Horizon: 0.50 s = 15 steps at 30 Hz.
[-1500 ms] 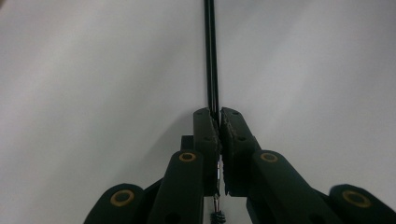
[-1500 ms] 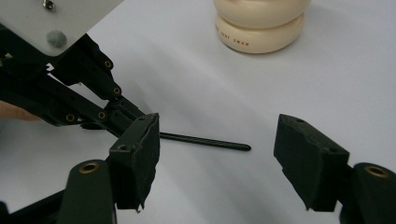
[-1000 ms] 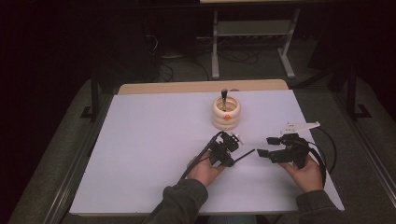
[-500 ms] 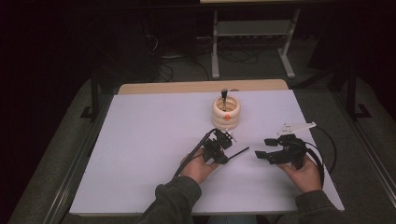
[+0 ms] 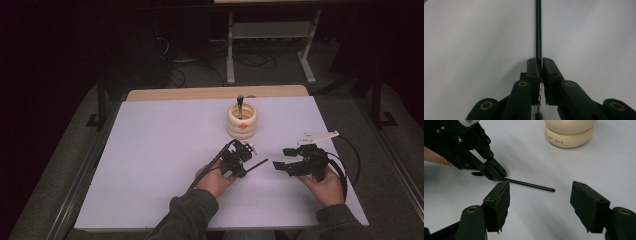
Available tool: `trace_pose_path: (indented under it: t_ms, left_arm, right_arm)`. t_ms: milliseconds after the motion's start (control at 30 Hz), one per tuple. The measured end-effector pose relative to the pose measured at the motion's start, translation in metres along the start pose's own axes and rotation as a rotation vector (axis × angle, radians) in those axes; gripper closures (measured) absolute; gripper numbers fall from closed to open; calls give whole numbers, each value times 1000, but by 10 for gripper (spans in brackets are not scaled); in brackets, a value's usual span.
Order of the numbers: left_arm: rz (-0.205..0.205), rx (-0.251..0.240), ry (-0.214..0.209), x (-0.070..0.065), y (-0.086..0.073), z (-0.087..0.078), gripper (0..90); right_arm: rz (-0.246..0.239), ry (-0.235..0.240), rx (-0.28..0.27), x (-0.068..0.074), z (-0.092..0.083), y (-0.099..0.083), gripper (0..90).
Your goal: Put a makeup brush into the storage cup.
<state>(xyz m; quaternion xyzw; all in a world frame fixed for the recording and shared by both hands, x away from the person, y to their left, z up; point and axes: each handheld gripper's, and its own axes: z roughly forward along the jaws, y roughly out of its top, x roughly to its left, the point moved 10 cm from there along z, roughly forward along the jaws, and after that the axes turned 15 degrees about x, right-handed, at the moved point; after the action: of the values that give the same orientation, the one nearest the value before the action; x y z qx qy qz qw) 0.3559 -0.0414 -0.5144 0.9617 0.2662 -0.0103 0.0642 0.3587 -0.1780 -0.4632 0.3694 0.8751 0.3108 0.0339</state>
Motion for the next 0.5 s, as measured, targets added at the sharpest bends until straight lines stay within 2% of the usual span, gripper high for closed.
trace_pose_path:
  t_ms: [100,200,433,500]
  left_arm:
    - [-20,4,-15,1,0,0,828]
    - [-19,5,9,0,1,1,840]
    - [10,19,56,-2,2,1,861]
    - [16,17,46,-1,2,1,862]
  right_arm:
    - [9,5,5,0,0,-1,311]
    - [-1,1,-2,1,0,0,313]
    - [2,1,-5,3,-1,2,316]
    - [-1,2,-8,2,-1,1,316]
